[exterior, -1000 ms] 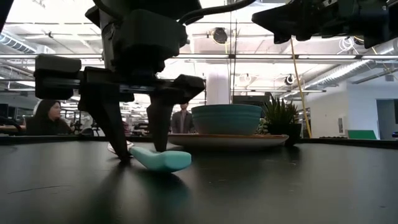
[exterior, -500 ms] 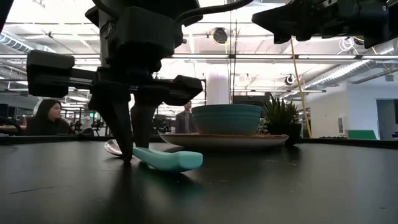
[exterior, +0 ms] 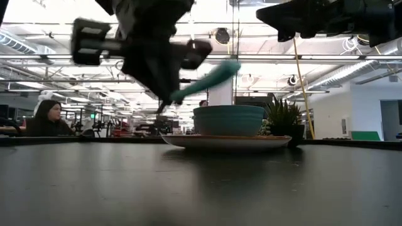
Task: Set table place
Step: Put the blue spoon into the green bowl
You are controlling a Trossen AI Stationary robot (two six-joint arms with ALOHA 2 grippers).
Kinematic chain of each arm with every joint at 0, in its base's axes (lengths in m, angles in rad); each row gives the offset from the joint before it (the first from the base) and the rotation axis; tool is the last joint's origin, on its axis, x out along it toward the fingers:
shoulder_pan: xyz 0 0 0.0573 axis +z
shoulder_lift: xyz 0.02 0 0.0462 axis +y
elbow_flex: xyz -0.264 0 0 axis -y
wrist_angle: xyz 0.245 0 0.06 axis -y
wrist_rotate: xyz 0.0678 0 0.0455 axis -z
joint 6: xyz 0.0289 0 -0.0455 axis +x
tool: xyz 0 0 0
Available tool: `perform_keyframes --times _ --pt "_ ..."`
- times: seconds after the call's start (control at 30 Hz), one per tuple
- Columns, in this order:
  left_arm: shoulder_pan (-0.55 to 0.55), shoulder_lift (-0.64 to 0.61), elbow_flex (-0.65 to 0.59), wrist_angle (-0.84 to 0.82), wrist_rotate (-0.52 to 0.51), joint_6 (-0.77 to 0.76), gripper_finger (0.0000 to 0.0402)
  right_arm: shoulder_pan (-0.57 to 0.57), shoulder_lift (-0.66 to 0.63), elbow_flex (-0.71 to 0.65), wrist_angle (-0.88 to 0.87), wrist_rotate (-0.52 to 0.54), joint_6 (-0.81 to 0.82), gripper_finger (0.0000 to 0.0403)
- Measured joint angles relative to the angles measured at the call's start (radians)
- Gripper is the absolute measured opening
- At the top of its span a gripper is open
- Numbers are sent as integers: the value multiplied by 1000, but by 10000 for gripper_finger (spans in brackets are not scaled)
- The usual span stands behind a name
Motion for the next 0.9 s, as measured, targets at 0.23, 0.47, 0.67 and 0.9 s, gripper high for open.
perform_keyframes --times 0.23,0.47,0.67,0.9 --pt "57 -86 0 91 58 -3 32 14 -71 0 -84 1 0 0" --pt "151 -121 2 279 139 -85 31 41 -207 0 -218 3 4 0" --pt "221 -119 2 382 216 -149 31 56 -284 0 -319 3 8 0" --pt "280 -119 2 499 291 -219 32 61 -307 0 -359 3 8 0"
